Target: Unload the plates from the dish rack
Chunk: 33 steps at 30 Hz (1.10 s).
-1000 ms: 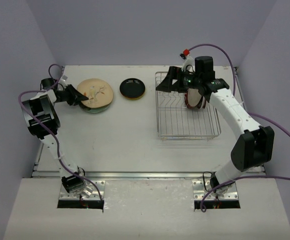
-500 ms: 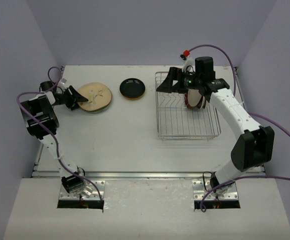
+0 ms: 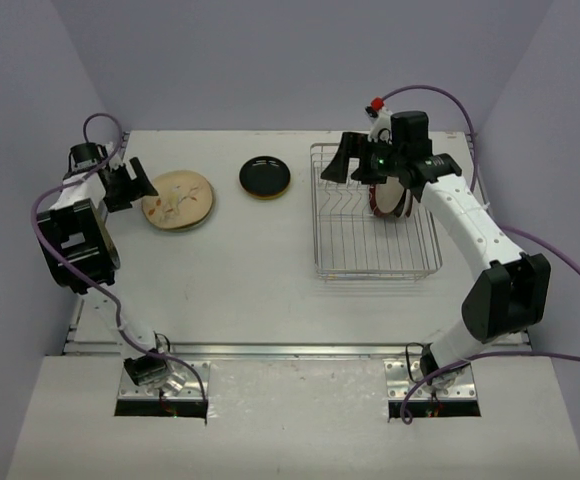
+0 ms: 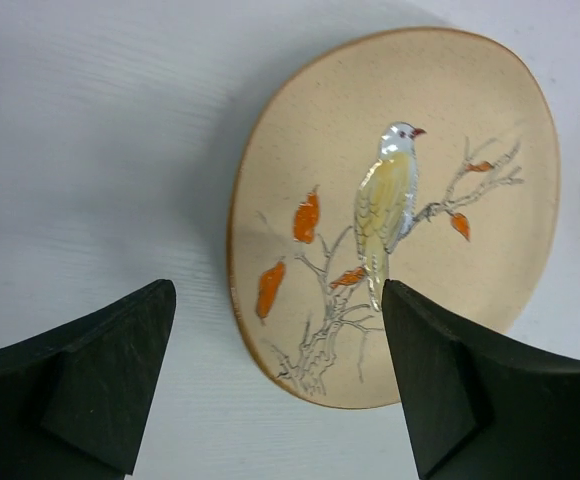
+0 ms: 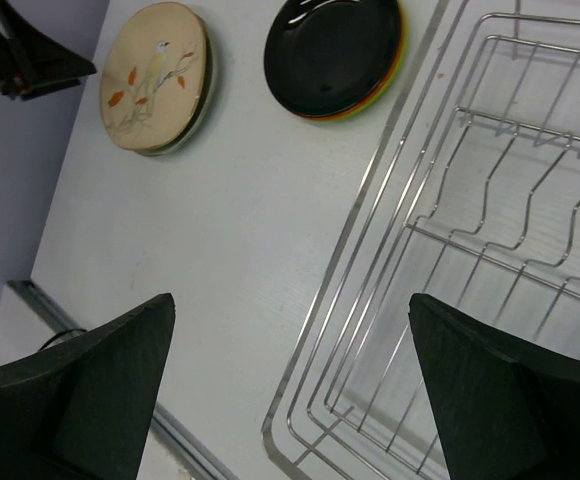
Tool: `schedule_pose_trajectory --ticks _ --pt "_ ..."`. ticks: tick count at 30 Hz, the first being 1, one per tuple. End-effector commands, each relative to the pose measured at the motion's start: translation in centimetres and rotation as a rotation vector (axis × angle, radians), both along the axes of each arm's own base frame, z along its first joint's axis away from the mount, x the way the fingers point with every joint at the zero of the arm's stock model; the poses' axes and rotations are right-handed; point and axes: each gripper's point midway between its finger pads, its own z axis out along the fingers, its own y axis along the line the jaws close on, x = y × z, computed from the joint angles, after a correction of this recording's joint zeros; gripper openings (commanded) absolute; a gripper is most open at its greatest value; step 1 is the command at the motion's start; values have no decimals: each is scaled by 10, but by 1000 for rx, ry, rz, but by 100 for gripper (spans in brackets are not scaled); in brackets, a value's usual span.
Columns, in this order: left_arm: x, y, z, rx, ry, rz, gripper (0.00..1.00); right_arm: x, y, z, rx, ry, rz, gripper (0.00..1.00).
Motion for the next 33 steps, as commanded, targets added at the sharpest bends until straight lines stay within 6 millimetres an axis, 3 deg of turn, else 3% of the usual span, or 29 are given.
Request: schedule_pose_trajectory --ticks 1,4,6,9,11,13,14,15,17,19,22,24,27,33 --pt "-1 18 36 332 -17 12 82 18 -22 20 -90 -102 -101 99" --pt "1 13 59 491 -46 22 82 30 -47 11 -202 -124 -209 99" --pt "-2 0 85 571 -114 -2 81 37 -65 6 -288 -144 -274 97" --pt "-2 -31 124 687 -241 -21 80 49 -102 -2 -450 -173 -419 78" --pt "-9 -64 142 732 -322 -66 80 53 -117 -3 -504 -186 -494 69" --pt "-11 -81 158 775 -379 -59 81 55 -133 -4 -546 -187 -583 59" --pt "-14 -92 160 775 -392 -82 81 55 -138 -4 -563 -188 -607 59" --pt "-17 -101 168 793 -420 -73 82 54 -141 -8 -567 -179 -646 48" --pt "-20 -120 175 796 -452 -85 83 51 -146 -12 -569 -159 -703 35" --pt "-21 -125 181 794 -471 -69 83 42 -143 -24 -546 -89 -733 18" --pt "-21 -130 188 779 -498 -56 83 24 -136 -48 -521 3 -728 6" --pt "-22 -132 191 771 -509 -54 83 16 -132 -55 -498 3 -726 6" --pt "-23 -135 196 769 -519 -56 84 -2 -130 -79 -517 -29 -701 18" --pt "-27 -137 197 765 -521 -63 84 -30 -133 -97 -672 -63 -652 33"
